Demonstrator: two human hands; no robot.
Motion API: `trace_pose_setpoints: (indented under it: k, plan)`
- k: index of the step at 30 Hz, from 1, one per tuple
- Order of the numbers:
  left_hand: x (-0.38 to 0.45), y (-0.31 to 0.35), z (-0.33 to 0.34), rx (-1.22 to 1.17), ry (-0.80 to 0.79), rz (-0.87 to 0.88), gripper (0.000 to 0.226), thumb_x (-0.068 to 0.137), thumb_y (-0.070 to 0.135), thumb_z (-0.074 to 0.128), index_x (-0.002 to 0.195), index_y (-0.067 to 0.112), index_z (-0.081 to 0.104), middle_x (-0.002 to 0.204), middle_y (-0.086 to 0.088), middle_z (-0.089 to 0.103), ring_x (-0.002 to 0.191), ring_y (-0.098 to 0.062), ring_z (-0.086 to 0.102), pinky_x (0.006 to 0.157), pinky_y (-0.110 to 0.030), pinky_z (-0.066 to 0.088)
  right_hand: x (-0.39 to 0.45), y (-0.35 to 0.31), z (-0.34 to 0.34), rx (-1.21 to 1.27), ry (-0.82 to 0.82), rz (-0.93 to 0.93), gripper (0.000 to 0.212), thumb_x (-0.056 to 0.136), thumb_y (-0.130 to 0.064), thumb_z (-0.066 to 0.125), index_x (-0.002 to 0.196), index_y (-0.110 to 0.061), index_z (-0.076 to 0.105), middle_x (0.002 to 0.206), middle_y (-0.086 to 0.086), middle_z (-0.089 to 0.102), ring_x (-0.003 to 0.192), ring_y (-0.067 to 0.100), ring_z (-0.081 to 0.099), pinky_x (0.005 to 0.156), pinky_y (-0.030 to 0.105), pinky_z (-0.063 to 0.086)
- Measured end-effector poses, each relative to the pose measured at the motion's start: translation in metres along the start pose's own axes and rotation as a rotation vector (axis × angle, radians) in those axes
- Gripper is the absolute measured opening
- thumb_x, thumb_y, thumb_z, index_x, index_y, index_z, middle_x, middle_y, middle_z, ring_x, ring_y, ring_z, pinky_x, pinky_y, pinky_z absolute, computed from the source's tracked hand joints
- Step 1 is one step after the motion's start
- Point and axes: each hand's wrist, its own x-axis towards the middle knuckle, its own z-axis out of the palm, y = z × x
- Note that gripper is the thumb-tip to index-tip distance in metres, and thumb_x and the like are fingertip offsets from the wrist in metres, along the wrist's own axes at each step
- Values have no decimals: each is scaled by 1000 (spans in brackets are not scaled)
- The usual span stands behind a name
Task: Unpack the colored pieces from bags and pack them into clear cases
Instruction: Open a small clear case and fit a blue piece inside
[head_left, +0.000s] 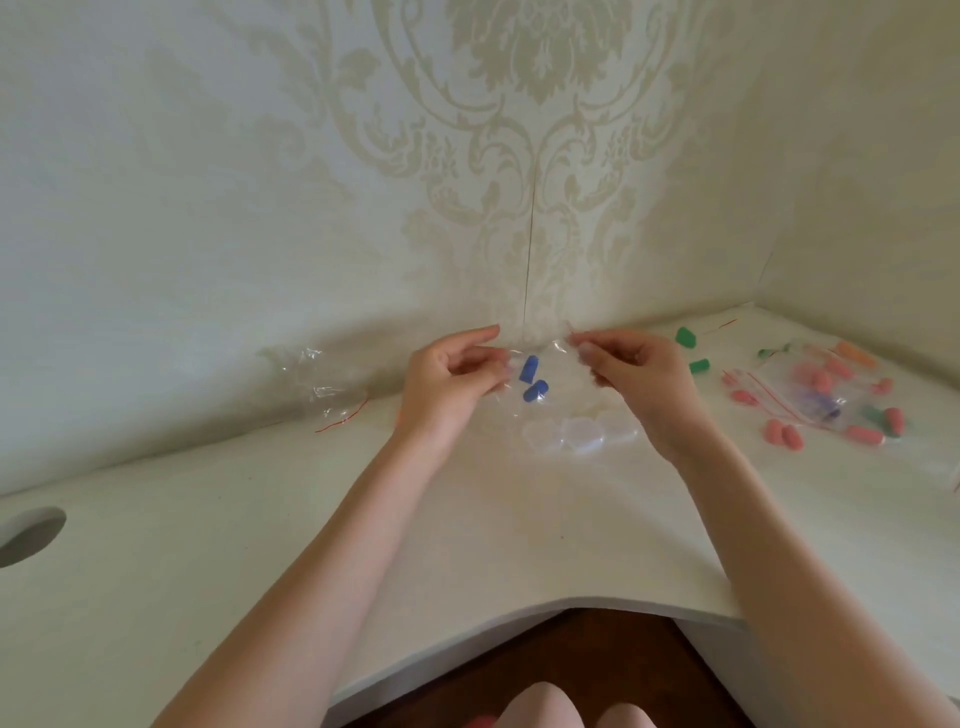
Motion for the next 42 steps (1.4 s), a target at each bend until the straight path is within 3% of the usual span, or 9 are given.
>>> trace_pose_setpoints:
  k: [7,10,14,18,21,27,31,36,42]
  plan:
    - [10,4,-13,-65,188,75,20,80,-4,69,96,7,69,71,1,66,58,-4,60,59,-15,50,-5,6,-4,331,198,86,3,85,-17,70,83,-17,71,64,-7,58,64,9,52,67,24,44]
    - [-3,7,2,-14,97,164,13,79,-2,71,84,8,67,66,6,66,59,-6,60,58,-20,52,-12,4,2,278,223,-6,10,83,-17,72,76,-21,69,62,-10,57,63,8,48,67,22,42]
    - [-27,-1,34,2,-111,174,12,77,1,74,85,5,67,73,1,71,72,-12,67,73,-27,55,-21,3,13,115,141,-128,17,78,-8,75,69,-15,63,62,-11,62,64,6,55,64,18,46]
    - [-27,-11,35,1,-44,151,13,80,9,74,85,-1,67,76,-6,72,77,-22,70,76,-36,58,-26,4,18,26,60,-172,22,76,-2,75,65,-16,62,61,-5,65,63,12,59,62,24,48]
    - [-28,-13,32,-14,-32,61,5,82,6,71,82,4,67,78,-7,70,80,-23,69,72,-31,58,-27,6,20,-32,9,-195,19,75,-3,77,66,-8,60,65,9,63,62,14,52,61,26,42]
    - [-25,-11,31,-33,-106,-66,12,87,16,67,80,7,63,85,-9,68,79,-15,70,77,-34,59,-29,7,22,-90,-57,-203,25,73,-2,78,63,-9,56,58,-5,57,56,7,48,56,15,40]
    - [-20,-7,28,-62,-127,-80,19,89,14,64,72,9,61,75,-1,70,74,-12,69,73,-29,58,-25,5,20,57,-71,-127,21,73,-5,78,67,-3,58,61,-2,62,63,15,53,61,23,43]
    - [-22,-15,26,369,-72,315,15,94,10,56,79,14,57,71,9,64,66,-8,65,65,-24,55,-25,4,20,71,-92,-137,15,84,-3,68,74,-2,56,58,-9,61,56,9,54,58,20,46]
    - [-21,-20,26,692,-190,318,27,102,24,32,84,14,50,75,-1,63,67,-16,62,68,-45,51,-28,10,30,27,-102,-168,16,93,-2,53,80,-5,45,63,6,54,58,18,50,60,33,43]
